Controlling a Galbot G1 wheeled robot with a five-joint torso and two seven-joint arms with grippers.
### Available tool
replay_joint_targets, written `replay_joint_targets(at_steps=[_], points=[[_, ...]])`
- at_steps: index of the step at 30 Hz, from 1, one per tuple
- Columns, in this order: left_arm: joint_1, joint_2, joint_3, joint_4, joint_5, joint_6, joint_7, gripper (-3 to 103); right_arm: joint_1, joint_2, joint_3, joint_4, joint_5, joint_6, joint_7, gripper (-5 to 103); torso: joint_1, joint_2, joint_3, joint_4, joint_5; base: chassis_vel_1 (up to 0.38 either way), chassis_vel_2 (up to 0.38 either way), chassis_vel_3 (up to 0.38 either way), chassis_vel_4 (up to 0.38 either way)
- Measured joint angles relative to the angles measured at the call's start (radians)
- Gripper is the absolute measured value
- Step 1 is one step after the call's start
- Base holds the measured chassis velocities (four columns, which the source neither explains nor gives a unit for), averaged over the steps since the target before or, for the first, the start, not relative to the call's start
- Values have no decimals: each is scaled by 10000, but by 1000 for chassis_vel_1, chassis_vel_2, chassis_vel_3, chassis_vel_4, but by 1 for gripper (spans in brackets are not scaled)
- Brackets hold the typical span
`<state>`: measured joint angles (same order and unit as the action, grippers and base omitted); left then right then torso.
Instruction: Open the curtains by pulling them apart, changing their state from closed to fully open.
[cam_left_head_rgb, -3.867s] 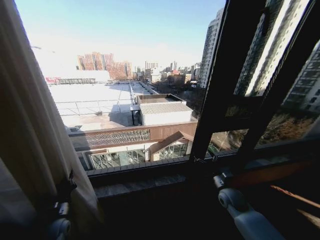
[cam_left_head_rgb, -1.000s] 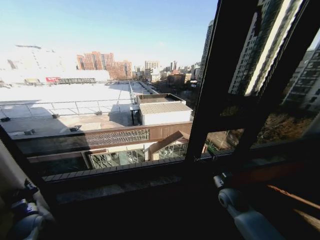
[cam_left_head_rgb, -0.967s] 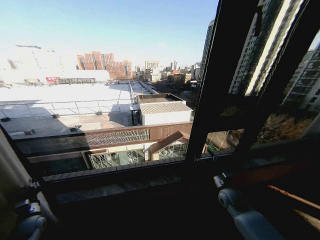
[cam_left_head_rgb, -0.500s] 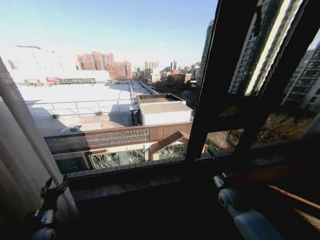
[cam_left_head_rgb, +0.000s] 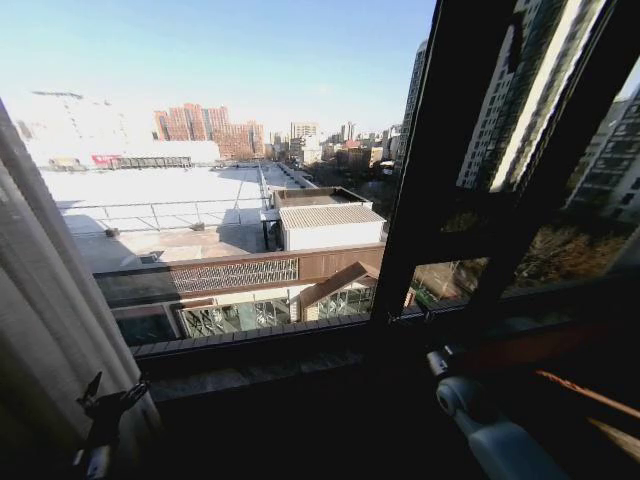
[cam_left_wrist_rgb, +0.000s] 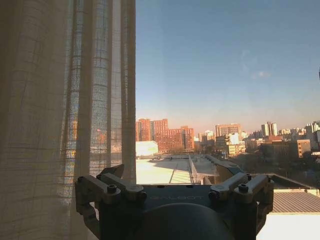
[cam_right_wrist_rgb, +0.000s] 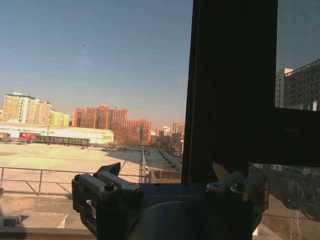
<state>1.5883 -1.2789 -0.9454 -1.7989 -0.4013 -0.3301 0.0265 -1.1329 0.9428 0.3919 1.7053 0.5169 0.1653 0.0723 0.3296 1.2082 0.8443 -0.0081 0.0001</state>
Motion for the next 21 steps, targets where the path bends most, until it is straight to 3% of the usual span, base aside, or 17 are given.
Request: replay_joint_targets(at_steps=[21], points=[[-3, 31, -14, -23, -33, 42, -43, 100, 0, 1, 0, 0, 0, 1, 0, 100, 1, 0, 0, 2, -3, -2, -2, 2, 3]])
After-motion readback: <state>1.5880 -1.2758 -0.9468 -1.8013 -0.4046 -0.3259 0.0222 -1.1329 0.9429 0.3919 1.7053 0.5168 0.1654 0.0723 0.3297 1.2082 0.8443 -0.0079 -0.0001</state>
